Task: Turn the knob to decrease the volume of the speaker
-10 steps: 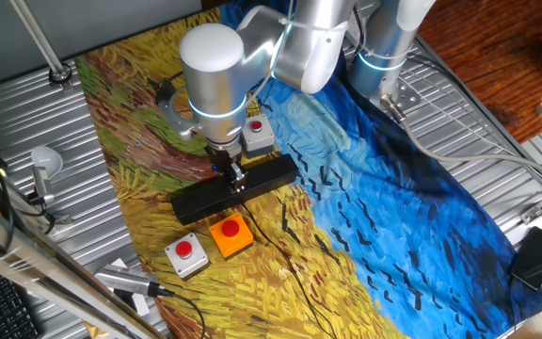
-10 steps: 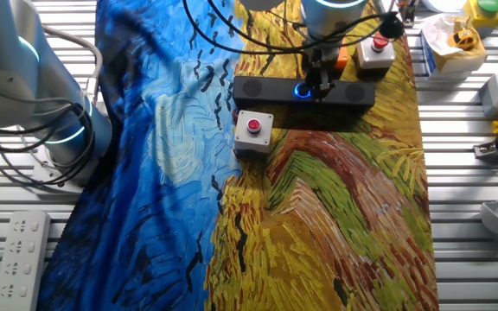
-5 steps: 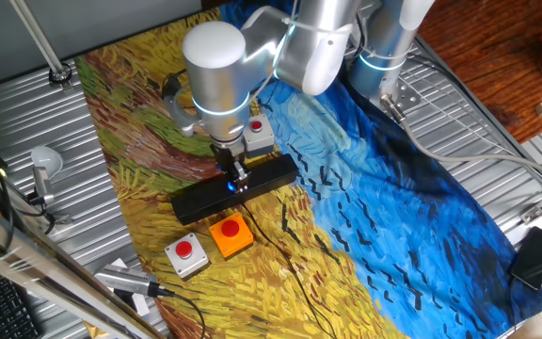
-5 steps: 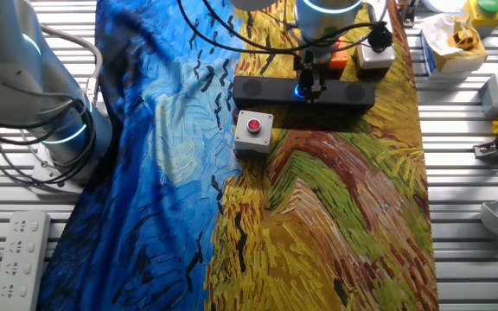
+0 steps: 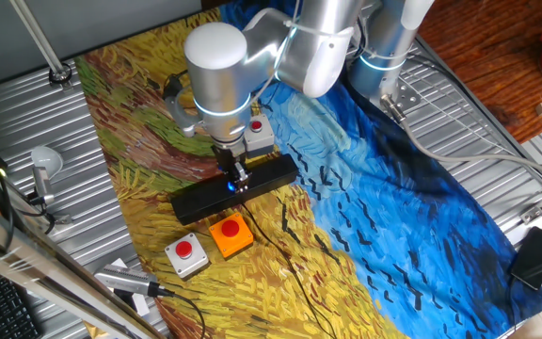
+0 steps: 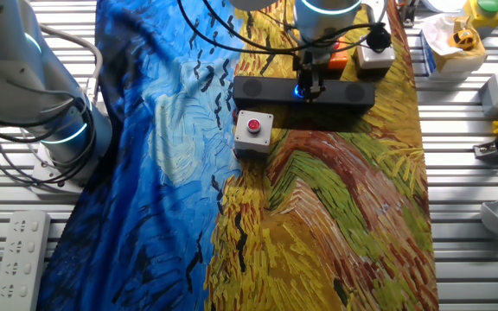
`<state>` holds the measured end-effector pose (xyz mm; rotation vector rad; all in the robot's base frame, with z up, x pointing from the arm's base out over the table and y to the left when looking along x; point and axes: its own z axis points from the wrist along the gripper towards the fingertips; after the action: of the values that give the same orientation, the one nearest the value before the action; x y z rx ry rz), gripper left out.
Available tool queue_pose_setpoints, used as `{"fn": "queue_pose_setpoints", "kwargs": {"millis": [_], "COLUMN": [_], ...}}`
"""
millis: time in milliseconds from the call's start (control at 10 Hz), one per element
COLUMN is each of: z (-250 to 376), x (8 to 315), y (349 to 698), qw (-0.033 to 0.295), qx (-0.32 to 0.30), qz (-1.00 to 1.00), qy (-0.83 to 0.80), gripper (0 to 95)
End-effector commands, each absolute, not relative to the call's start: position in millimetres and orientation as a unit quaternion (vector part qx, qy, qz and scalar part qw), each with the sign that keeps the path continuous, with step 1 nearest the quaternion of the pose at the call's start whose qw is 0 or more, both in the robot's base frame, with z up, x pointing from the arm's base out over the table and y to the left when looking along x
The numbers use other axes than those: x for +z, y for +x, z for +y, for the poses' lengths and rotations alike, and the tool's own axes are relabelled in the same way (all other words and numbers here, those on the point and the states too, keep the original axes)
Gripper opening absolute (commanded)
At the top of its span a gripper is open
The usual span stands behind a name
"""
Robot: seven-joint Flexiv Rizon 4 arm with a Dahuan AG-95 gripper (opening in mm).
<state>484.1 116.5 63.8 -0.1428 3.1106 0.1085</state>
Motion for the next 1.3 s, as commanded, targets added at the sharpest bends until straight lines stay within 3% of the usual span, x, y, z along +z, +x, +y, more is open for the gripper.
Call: {"fn": "queue_pose_setpoints", "kwargs": {"millis": [100,700,1300], "z": [115.8,116.4,117.5], "x": [63.9,64.6,64.3], "y": [483.1,480.0,475.5], "qw": [0.012,0.016,0.02], "qx": [0.053,0.034,0.017], "qz": [0.997,0.986,0.898], "qy": [-0.048,-0.162,-0.439], "gripper": [0.0,0.0,0.0]}}
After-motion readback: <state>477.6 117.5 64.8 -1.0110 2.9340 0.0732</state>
